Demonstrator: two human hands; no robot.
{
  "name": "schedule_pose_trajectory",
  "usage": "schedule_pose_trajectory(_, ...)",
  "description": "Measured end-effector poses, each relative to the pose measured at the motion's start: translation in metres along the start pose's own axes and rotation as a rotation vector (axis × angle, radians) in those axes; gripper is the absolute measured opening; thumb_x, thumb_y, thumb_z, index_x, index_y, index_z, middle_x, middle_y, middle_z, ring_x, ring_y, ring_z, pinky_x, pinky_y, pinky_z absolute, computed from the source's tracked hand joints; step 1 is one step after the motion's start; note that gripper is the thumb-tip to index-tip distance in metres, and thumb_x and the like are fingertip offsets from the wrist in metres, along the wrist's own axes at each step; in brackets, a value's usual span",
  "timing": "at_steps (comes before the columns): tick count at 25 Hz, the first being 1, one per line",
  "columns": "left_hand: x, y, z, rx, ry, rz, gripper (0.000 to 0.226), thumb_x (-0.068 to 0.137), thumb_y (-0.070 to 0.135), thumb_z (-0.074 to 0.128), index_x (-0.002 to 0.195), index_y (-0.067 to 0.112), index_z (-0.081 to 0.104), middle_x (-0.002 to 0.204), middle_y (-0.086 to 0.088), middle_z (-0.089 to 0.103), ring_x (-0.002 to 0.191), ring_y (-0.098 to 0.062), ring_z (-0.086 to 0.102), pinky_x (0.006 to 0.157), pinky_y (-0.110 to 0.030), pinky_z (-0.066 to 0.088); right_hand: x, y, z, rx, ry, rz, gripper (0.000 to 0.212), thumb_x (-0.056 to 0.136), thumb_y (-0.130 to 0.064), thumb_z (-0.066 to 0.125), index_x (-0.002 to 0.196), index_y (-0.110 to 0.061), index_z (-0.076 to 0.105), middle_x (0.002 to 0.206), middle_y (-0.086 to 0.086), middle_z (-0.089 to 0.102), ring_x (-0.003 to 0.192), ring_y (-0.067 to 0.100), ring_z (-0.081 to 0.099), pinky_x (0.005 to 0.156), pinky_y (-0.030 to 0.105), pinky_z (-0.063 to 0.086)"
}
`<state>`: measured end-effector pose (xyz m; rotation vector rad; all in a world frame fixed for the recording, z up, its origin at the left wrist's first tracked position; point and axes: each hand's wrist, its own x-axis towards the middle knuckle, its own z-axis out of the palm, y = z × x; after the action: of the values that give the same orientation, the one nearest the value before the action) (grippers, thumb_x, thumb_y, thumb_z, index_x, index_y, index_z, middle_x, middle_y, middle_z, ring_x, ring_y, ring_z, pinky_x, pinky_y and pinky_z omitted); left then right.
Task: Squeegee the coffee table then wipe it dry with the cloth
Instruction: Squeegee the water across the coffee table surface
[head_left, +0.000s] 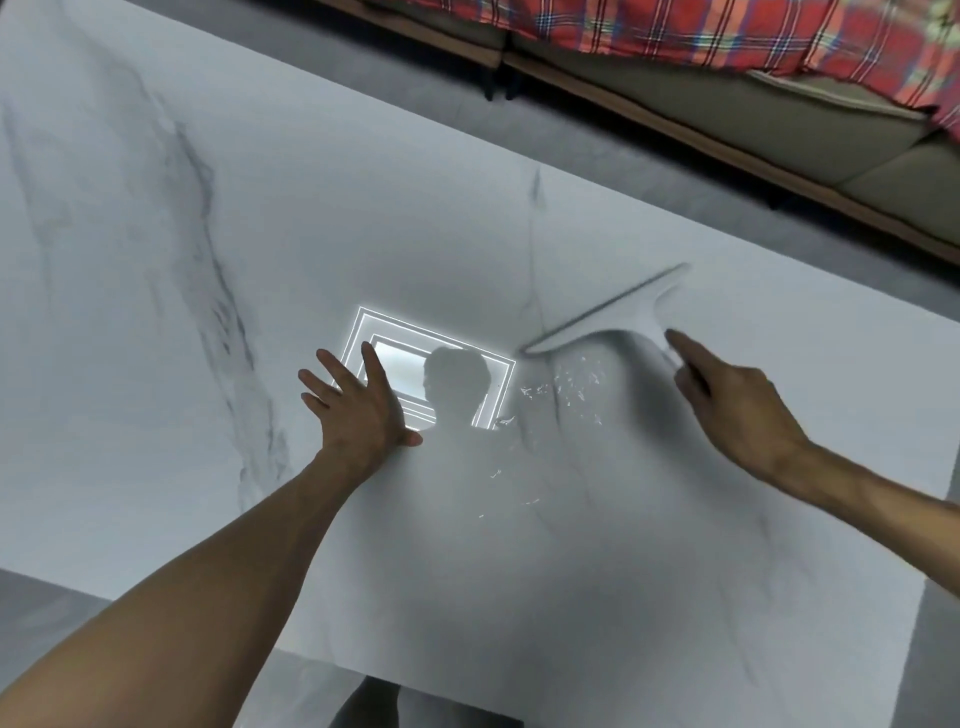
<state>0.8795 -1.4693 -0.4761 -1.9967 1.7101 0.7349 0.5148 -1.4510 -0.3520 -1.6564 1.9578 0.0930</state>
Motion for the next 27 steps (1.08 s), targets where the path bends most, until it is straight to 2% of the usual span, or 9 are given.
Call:
schedule_pose_trajectory(2,-0.003,0.001,-0.002,0.005,0.003,-0.002,0.142,0.056,0.064,0.080,0.153,0.010,-0.008,0.150,-0.044,-0.007,0.134,-0.070,0.002,0.111,-0.065,0.019,0.049,-0.011,-0.011,0.043,0.110,0.033,0.044,0.100,-0.027,0.038,0.144,-0.024,0.038,0.112,0.019,0.067,0.099,0.044,0.061,0.084,0.045,0.050)
schedule_pose_trajectory(4,-0.005,0.002,-0.003,0.018,-0.002,0.015,0.140,0.057,0.064,0.079,0.153,0.009,-0.007,0.150,-0.044,-0.006,0.134,-0.069,0.004,0.111,-0.065,0.021,0.089,-0.021,-0.016,0.127,0.132,0.139,0.040,0.098,-0.025,0.032,0.138,-0.028,0.038,0.110,0.019,0.063,0.091,0.044,0.056,0.066,0.055,0.054)
schedule_pose_trajectory(6,-0.007,0.003,-0.007,0.020,-0.024,0.004,0.136,0.059,0.059,0.081,0.154,0.009,-0.003,0.151,-0.043,-0.005,0.134,-0.068,0.005,0.112,-0.063,0.022,0.107,-0.023,-0.012,0.208,0.122,0.248,0.039,0.094,-0.022,0.027,0.130,-0.032,0.039,0.099,0.021,0.057,0.076,0.039,0.051,0.045,0.047,0.050)
schedule_pose_trajectory(8,-0.011,0.006,-0.010,-0.022,0.039,0.023,0.110,0.073,0.040,0.078,0.152,0.003,0.010,0.148,-0.046,0.007,0.132,-0.068,0.016,0.110,-0.062,0.028,0.099,-0.015,0.002,0.178,0.119,0.266,0.041,0.095,-0.023,0.026,0.134,-0.031,0.036,0.097,0.022,0.058,0.076,0.038,0.050,0.048,0.037,0.044)
schedule_pose_trajectory(10,-0.022,0.016,-0.012,-0.027,0.103,0.157,0.059,0.095,0.014,0.044,0.146,-0.007,0.023,0.141,-0.050,0.022,0.125,-0.067,0.032,0.103,-0.062,0.037,0.068,-0.002,0.022,0.113,0.113,0.225,0.043,0.099,-0.026,0.027,0.142,-0.029,0.031,0.096,0.021,0.060,0.083,0.040,0.054,0.059,0.039,0.044)
schedule_pose_trajectory(13,-0.034,0.053,-0.007,-0.063,-0.058,0.143,0.056,0.095,0.006,-0.005,0.150,-0.006,-0.002,0.147,-0.047,0.004,0.135,-0.061,0.015,0.111,-0.060,0.022,-0.003,0.020,0.046,0.089,0.075,0.173,0.049,0.102,-0.024,0.032,0.150,-0.025,0.026,0.086,0.018,0.064,0.079,0.039,0.059,0.071,0.040,0.045)
schedule_pose_trajectory(19,-0.040,0.083,-0.012,-0.086,-0.059,0.058,0.055,0.100,0.007,0.012,0.150,-0.005,-0.007,0.146,-0.051,0.000,0.136,-0.065,0.008,0.114,-0.058,0.019,-0.097,0.047,0.045,0.118,-0.022,0.211,0.049,0.101,-0.029,0.037,0.150,-0.028,0.030,0.069,-0.008,0.055,0.067,0.022,0.058,0.066,0.028,0.039)
schedule_pose_trajectory(24,-0.040,0.087,-0.023,-0.086,-0.150,0.088,0.053,0.100,0.003,0.009,0.148,-0.010,-0.011,0.142,-0.056,-0.001,0.133,-0.069,0.008,0.114,-0.061,0.016,0.005,0.051,0.002,0.296,0.196,0.286,0.043,0.099,-0.030,0.038,0.141,-0.030,0.040,0.098,0.017,0.067,0.082,0.035,0.064,0.080,0.039,0.051)
schedule_pose_trajectory(27,-0.041,0.086,-0.028,-0.063,-0.178,0.072,0.050,0.100,0.000,0.002,0.144,-0.016,-0.014,0.137,-0.059,-0.001,0.130,-0.072,0.010,0.113,-0.064,0.017,0.084,0.034,-0.017,0.433,0.250,0.404,0.037,0.093,-0.027,0.031,0.127,-0.033,0.045,0.087,0.014,0.055,0.068,0.028,0.051,0.058,0.035,0.046)
